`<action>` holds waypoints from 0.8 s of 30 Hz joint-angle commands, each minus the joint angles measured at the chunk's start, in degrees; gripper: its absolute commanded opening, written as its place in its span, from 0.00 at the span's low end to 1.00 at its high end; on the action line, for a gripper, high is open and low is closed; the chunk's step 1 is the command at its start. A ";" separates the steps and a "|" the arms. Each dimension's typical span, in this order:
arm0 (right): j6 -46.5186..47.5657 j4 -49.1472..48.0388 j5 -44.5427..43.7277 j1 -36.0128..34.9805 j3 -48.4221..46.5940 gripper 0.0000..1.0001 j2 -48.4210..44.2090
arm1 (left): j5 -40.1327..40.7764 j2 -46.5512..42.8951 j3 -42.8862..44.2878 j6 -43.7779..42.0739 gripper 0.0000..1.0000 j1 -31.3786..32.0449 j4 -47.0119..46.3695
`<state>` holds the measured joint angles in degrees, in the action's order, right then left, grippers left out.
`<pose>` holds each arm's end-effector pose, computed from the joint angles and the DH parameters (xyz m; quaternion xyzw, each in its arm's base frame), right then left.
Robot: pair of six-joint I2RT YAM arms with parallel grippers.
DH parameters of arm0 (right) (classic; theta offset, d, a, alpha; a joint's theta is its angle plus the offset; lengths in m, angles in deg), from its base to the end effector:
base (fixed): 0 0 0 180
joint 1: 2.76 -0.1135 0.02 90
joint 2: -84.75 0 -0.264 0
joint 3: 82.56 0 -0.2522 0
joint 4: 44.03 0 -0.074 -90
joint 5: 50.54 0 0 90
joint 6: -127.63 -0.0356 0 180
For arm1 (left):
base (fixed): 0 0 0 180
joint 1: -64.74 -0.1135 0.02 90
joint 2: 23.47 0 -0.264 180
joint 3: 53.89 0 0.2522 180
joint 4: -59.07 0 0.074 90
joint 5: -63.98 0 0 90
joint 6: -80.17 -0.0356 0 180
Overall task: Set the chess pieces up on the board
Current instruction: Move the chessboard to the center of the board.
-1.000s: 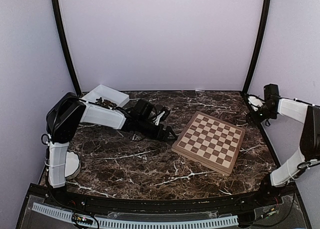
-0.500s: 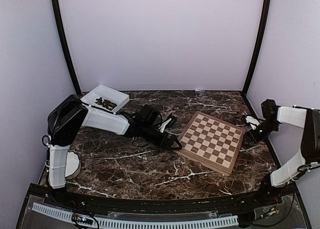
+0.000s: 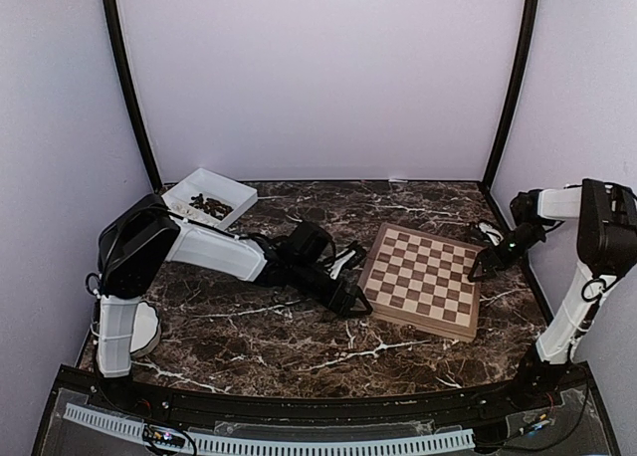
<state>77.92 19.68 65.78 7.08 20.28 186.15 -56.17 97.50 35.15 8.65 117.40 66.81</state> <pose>0.3041 -0.0367 0.1629 -0.2596 0.9383 0.1988 0.1122 0.2591 -0.3691 0.1396 0.3625 0.8028 -0.4303 0.1970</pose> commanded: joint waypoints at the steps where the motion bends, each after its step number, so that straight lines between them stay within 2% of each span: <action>1: 0.11 3.26 8.25 -0.10 -4.01 0.82 2.76 | -1.53 1.51 1.73 0.37 0.92 2.59 -2.92; 12: -3.75 -2.68 5.79 1.21 -1.39 0.81 1.45 | 1.10 3.10 7.02 -4.48 0.91 5.26 2.42; 14: -4.82 -3.09 5.21 1.60 -1.12 0.81 0.13 | 3.28 2.29 8.83 -6.91 0.90 5.26 7.94; 17: -5.73 -1.95 6.01 1.75 -0.84 0.82 -4.69 | 10.98 -1.98 10.29 -11.52 0.90 4.90 17.82; 19: -7.80 -2.85 5.75 1.69 -0.25 0.83 -9.91 | 14.89 -5.72 9.90 -12.72 0.91 3.67 22.15; 24: -16.41 -10.13 5.29 1.60 4.00 0.83 -20.68 | 22.16 -13.51 9.50 -9.62 0.91 -5.55 29.04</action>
<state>68.83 15.38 69.48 8.66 20.94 172.54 -42.83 92.98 43.83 -1.15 119.15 87.33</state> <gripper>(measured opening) 0.833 0.909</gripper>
